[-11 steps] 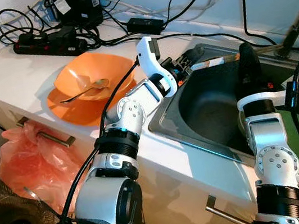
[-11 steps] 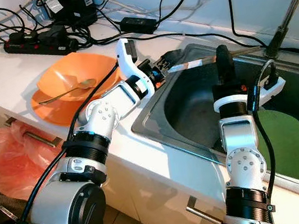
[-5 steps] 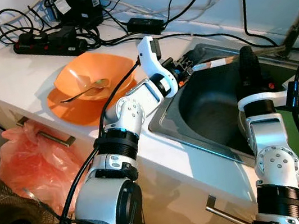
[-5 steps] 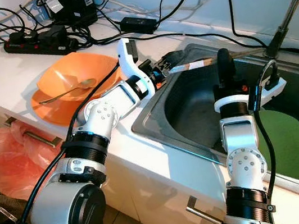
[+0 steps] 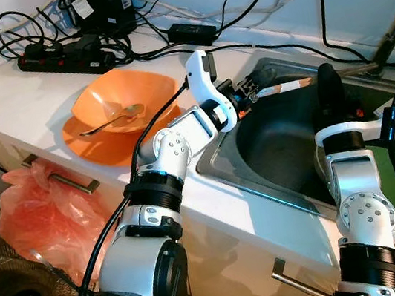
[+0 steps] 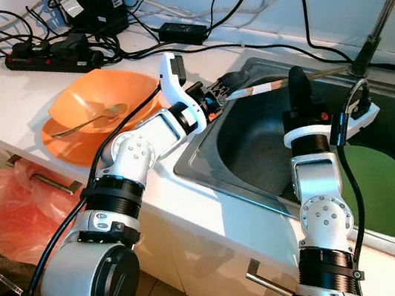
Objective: Kitchen organization
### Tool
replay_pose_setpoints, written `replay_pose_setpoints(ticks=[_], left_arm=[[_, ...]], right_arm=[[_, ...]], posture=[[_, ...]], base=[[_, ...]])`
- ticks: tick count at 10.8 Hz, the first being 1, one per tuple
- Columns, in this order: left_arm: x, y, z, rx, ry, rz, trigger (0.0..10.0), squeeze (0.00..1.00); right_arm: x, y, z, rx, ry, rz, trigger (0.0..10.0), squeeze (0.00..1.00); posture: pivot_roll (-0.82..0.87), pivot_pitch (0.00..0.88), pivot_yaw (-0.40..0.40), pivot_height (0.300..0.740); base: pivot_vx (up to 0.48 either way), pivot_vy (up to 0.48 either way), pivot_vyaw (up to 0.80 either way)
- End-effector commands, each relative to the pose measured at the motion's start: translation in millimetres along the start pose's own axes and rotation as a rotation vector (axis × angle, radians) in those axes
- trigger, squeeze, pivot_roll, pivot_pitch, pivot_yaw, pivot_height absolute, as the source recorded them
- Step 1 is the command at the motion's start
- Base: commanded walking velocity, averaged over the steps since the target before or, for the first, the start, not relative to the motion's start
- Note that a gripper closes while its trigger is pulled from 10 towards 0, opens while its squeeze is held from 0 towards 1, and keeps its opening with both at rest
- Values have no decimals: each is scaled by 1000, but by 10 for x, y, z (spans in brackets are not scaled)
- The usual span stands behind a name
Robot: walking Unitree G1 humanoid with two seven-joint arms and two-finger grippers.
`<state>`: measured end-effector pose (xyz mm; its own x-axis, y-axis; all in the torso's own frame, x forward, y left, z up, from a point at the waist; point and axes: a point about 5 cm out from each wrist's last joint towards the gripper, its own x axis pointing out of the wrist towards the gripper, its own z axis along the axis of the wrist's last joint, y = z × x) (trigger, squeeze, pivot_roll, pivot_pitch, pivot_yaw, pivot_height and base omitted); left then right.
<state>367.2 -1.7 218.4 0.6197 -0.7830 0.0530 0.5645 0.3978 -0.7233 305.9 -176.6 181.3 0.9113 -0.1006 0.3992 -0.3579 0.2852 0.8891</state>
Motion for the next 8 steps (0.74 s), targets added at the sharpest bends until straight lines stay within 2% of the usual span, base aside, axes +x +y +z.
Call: replay_pose_setpoints(ticks=[1,2,3,4,5,6,7,8], left_arm=[[192,-288,-521,-138,83,-121,0,0],[191,-299,-540,-137,94,-128,0,0],[192,-305,-551,-136,101,-131,3137,0],[198,-312,-558,-136,106,-136,8980,0],[202,-317,-563,-137,109,-139,10000,0],[199,-306,-563,-108,114,-133,10000,1000],[193,-294,-561,-101,113,-131,10000,1000],[191,-292,-560,-100,114,-133,10000,1000]], right_arm=[[-11,-36,54,-15,-11,-23,0,0],[-27,-44,74,-19,-16,-28,0,0],[-37,-48,88,-22,-19,-31,0,0],[-44,-50,109,-26,-25,-35,0,0],[-46,-54,124,-31,-29,-38,0,0],[-49,-74,149,-38,-39,-55,0,0],[-57,-91,169,-44,-45,-67,706,0],[-58,-95,174,-47,-46,-71,824,0]], posture=[[94,0,-79,740],[92,0,-78,740],[89,0,-77,740],[85,0,-76,740],[84,0,-76,740],[84,0,-77,740],[84,0,-78,740],[85,0,-79,740]], base=[[0,0,0],[0,0,0],[0,0,0],[0,0,0],[0,0,0],[0,0,0],[0,0,0],[0,0,0]])
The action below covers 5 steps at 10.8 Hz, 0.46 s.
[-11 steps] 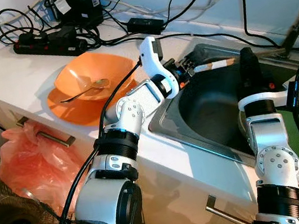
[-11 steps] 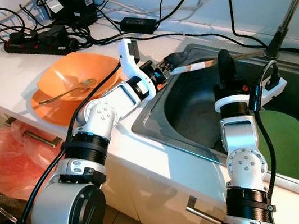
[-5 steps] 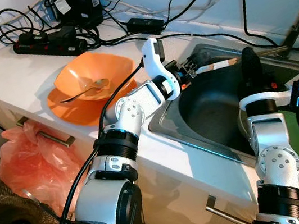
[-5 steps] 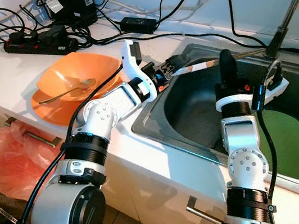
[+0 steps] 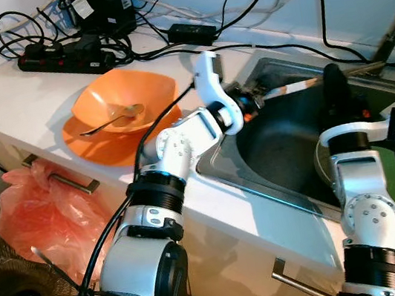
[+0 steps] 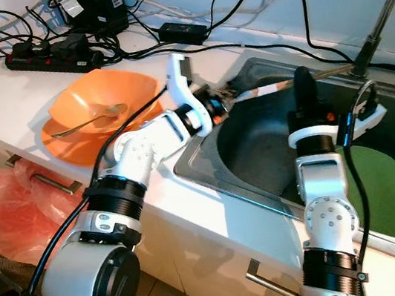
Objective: Kitchen organization
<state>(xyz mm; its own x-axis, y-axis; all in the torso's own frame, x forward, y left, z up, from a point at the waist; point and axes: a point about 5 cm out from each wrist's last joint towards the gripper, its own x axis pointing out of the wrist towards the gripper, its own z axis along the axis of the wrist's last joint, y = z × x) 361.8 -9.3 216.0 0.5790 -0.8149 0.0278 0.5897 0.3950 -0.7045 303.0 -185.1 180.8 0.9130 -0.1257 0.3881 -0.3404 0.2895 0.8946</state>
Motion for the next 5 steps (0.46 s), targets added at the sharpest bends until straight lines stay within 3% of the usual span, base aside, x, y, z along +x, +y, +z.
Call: replay_pose_setpoints(ticks=[1,2,5], left_arm=[[189,-263,-460,-130,57,-131,10000,1000],[186,-277,-459,-128,58,-144,10000,1000],[169,-347,-458,-97,64,-196,10000,1000]], right_arm=[[-41,-67,98,-48,-23,-47,4902,0],[-40,-66,103,-53,-25,-49,10000,0],[-38,-79,127,-80,-33,-65,10000,0]], posture=[[85,0,-79,740],[85,0,-79,740],[84,0,-80,740]], base=[[0,0,0],[0,0,0],[0,0,0]])
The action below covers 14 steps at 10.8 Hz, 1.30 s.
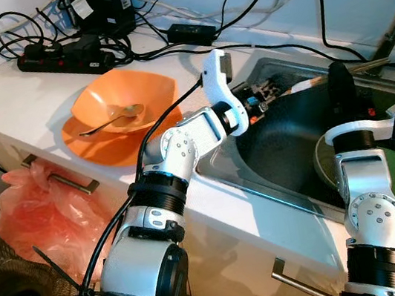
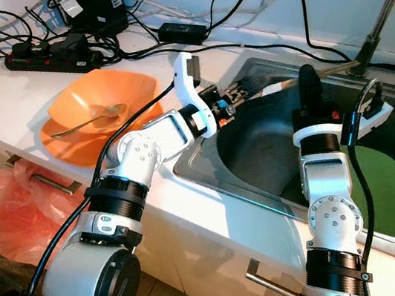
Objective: Kitchen organization
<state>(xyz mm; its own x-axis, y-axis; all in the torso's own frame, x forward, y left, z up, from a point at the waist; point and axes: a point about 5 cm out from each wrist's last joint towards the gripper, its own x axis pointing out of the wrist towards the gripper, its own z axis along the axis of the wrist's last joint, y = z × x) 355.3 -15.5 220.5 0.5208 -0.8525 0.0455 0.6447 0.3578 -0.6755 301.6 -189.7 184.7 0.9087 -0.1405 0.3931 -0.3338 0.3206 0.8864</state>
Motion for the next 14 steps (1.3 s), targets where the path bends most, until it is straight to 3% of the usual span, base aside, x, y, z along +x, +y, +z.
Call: replay_pose_setpoints(ticks=[1,14], left_arm=[[186,-257,-411,-132,22,-137,10000,1000],[171,-274,-409,-115,26,-150,10000,1000]], right_arm=[[-45,-107,69,-48,-15,-67,10000,0],[-49,-114,77,-62,-20,-76,10000,0]], posture=[[84,0,-80,740],[84,0,-80,740]], base=[[0,0,0],[0,0,0]])
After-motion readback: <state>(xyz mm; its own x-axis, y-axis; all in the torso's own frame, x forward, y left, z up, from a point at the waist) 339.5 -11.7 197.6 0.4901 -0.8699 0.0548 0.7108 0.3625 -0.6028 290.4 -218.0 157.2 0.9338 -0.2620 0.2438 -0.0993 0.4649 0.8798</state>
